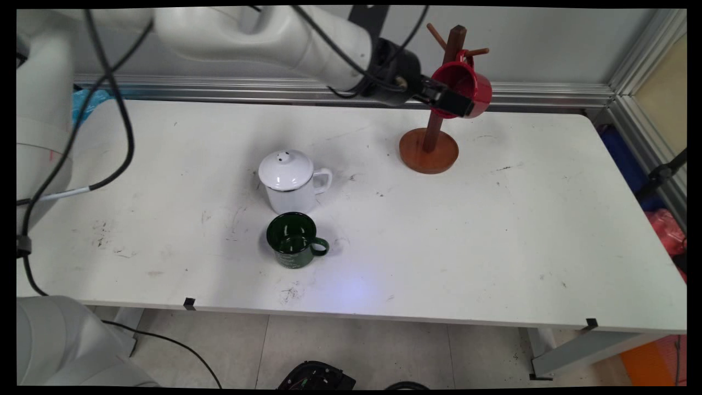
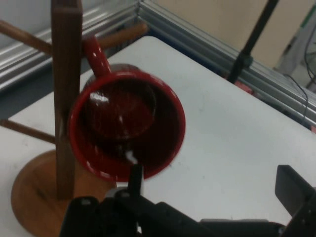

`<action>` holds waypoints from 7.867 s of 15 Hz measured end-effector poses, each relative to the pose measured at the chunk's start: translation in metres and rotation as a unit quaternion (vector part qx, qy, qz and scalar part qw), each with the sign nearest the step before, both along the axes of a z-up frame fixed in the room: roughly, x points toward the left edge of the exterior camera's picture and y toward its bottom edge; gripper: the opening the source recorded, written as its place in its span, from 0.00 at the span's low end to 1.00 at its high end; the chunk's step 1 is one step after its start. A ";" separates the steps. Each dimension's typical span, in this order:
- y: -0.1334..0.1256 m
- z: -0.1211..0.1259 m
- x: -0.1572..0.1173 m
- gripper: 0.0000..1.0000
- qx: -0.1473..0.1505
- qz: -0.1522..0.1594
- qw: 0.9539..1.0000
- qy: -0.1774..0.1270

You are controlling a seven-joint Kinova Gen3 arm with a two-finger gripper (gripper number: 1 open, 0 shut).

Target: Pick up the red mug from the rack, then place the picked object on the table

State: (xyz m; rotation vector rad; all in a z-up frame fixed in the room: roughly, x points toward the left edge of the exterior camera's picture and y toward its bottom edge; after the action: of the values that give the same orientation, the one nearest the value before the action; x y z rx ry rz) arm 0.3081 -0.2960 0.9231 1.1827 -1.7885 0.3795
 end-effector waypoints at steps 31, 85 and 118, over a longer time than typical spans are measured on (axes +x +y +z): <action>-0.071 -0.042 -0.072 0.00 0.042 0.131 0.989 0.056; 0.007 0.044 0.023 0.00 -0.003 -0.207 0.953 -0.223; -0.093 -0.033 0.179 0.00 0.115 -0.258 0.881 -0.380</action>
State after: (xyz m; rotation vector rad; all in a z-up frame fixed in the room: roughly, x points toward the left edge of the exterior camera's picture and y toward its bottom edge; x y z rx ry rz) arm 0.4868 -0.3895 0.8898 0.6744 -2.8094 0.3386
